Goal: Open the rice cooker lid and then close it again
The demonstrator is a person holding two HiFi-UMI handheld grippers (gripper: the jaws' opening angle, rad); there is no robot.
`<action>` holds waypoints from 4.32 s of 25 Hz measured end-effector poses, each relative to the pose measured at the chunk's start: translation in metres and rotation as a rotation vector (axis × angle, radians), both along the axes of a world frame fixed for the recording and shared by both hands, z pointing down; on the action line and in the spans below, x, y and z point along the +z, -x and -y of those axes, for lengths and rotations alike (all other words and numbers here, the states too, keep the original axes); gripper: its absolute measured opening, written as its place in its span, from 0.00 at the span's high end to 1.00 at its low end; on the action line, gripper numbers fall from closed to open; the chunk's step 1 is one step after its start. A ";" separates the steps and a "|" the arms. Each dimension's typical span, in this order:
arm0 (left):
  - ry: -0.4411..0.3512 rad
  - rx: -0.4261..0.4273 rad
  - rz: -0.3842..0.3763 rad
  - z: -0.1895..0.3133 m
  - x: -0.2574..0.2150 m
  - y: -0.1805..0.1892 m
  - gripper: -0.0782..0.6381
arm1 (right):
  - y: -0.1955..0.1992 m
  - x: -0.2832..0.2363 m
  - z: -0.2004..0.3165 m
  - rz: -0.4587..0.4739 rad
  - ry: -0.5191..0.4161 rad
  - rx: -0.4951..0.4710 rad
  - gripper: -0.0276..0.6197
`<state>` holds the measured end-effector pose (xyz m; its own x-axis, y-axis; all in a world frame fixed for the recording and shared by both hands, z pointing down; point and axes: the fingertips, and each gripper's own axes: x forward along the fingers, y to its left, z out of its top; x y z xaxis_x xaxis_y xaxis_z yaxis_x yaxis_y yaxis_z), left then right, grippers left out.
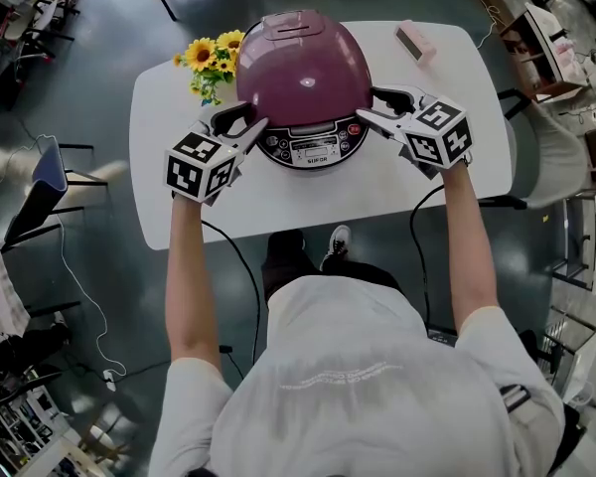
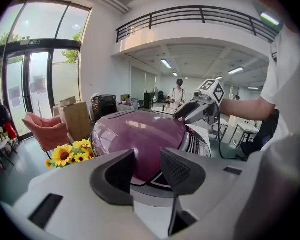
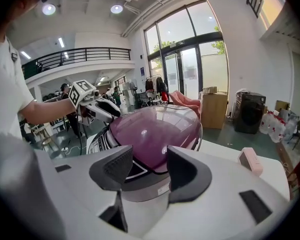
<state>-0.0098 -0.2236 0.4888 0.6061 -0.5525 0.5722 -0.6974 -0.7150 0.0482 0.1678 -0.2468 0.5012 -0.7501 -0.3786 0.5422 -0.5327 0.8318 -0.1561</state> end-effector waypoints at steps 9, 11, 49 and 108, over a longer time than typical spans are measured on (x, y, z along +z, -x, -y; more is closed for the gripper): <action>-0.009 0.032 0.049 -0.005 0.003 -0.005 0.71 | 0.000 0.002 0.004 -0.031 0.022 0.032 0.66; -0.005 0.035 0.048 -0.004 0.004 -0.005 0.71 | 0.000 0.003 0.004 -0.039 0.018 0.033 0.66; -0.044 -0.120 -0.131 0.017 -0.009 0.019 0.71 | -0.016 -0.014 0.020 0.019 0.022 0.177 0.80; -0.646 -0.176 -0.090 0.067 -0.236 0.035 0.87 | 0.050 -0.234 0.067 0.098 -0.629 0.150 0.92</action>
